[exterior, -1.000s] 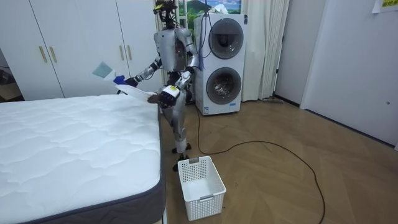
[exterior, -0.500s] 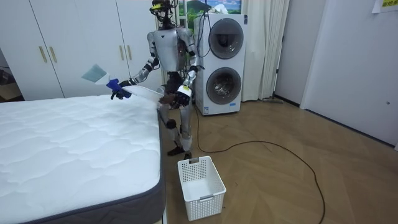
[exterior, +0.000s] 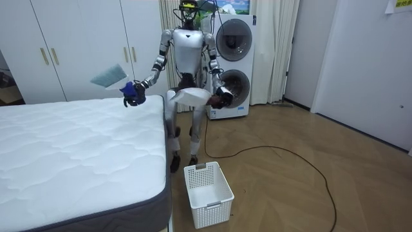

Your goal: Clean bed

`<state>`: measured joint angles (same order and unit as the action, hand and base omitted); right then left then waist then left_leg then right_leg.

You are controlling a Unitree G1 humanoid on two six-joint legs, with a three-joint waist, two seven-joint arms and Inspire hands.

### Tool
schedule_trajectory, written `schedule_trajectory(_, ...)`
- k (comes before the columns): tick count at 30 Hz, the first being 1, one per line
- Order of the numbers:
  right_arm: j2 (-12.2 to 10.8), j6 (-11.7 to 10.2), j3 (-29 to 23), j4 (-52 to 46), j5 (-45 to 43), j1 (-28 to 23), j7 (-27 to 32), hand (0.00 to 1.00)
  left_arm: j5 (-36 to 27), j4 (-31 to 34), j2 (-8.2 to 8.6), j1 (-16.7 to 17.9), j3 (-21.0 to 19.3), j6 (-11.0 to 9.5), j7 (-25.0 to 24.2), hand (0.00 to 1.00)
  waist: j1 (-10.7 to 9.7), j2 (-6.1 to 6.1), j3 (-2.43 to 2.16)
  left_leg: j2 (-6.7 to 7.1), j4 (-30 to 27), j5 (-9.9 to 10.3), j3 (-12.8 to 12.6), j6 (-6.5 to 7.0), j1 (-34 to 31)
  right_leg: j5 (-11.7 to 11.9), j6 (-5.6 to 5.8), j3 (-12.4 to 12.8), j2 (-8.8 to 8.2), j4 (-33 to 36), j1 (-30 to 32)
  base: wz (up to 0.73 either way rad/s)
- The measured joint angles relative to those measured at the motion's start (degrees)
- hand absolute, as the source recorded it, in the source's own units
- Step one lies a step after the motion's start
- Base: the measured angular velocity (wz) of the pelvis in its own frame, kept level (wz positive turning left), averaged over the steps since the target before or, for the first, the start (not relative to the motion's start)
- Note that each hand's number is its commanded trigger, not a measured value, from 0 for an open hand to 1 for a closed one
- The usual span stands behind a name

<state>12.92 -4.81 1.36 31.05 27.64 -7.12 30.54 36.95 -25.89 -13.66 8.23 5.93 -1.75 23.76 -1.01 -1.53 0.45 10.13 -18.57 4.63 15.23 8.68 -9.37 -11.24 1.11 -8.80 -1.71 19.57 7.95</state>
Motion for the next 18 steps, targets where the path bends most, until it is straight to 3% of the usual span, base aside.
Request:
schedule_trajectory(1,0.0,-0.01,-0.1,-0.03,0.11,0.01,-0.03,0.0,0.0,0.05,-0.27,0.02,-0.03,-0.02,-0.44,1.0,0.14,0.17,0.1,0.87,-1.12,0.32,1.76,0.37,-0.03,0.69,-0.02,1.48,0.26,-0.04,0.63,0.85)
schedule_trajectory(3,0.0,-0.02,-0.1,-0.11,-0.26,-0.02,-0.03,0.0,0.27,0.62,-1.08,0.28,-0.06,-0.02,-0.77,1.0,0.36,0.18,0.13,1.86,-1.89,0.62,2.76,0.19,-0.23,1.86,0.05,2.81,-0.08,-0.07,1.5,0.76)
schedule_trajectory(6,0.1,-0.08,-0.19,-0.4,-0.88,-0.35,-0.06,0.0,1.34,1.51,-1.48,0.4,-0.56,-0.03,-0.72,1.0,0.98,-0.11,-0.02,3.62,-3.25,1.57,2.83,-0.18,-1.08,5.35,0.2,2.62,-1.25,-0.09,1.83,0.48)
schedule_trajectory(7,0.32,-0.09,-0.27,-0.42,-0.96,-0.39,-0.05,0.0,1.4,1.52,-0.99,0.42,-0.56,0.02,-0.73,1.0,1.35,1.09,0.04,3.51,-3.93,2.17,3.48,-0.46,-1.59,5.63,0.07,2.23,-1.2,-0.21,1.69,0.25)
schedule_trajectory(9,0.29,-0.09,-0.14,-0.41,-0.92,-0.39,-0.06,0.0,1.44,1.48,-1.01,0.27,-0.6,0.01,-0.5,1.0,1.46,1.56,0.08,3.08,-5.13,3.13,3.44,-0.97,-3.0,4.94,-0.48,0.69,-1.11,-0.03,2.26,0.18)
schedule_trajectory(14,0.7,-0.3,-0.22,1.11,-1.01,0.46,-0.01,0.0,1.08,-4.62,-0.47,-1.12,-0.15,0.07,0.24,1.0,1.29,1.5,0.47,1.02,-9.9,6.84,-2.44,-1.97,-6.48,0.02,-1.37,0.85,-0.54,5.85,5.14,0.13)
schedule_trajectory(16,0.85,-0.72,-0.46,2.85,-1.19,0.48,-0.03,0.0,0.93,-5.79,-0.57,-1.23,-0.57,0.23,0.22,1.0,0.9,0.97,0.84,-0.12,-12.07,8.32,-6.21,-3.36,-8.89,-1.64,-1.47,0.78,-0.74,8.56,7.36,0.18)
schedule_trajectory(18,0.86,-1.13,-0.45,4.54,-1.22,0.51,-0.34,0.0,0.91,-6.13,-0.63,-1.34,-0.88,0.25,0.26,1.0,1.28,0.68,1.01,-0.11,-12.89,8.98,-6.91,-4.5,-10.2,-2.03,-1.38,0.83,-1.08,9.9,8.87,-0.01)
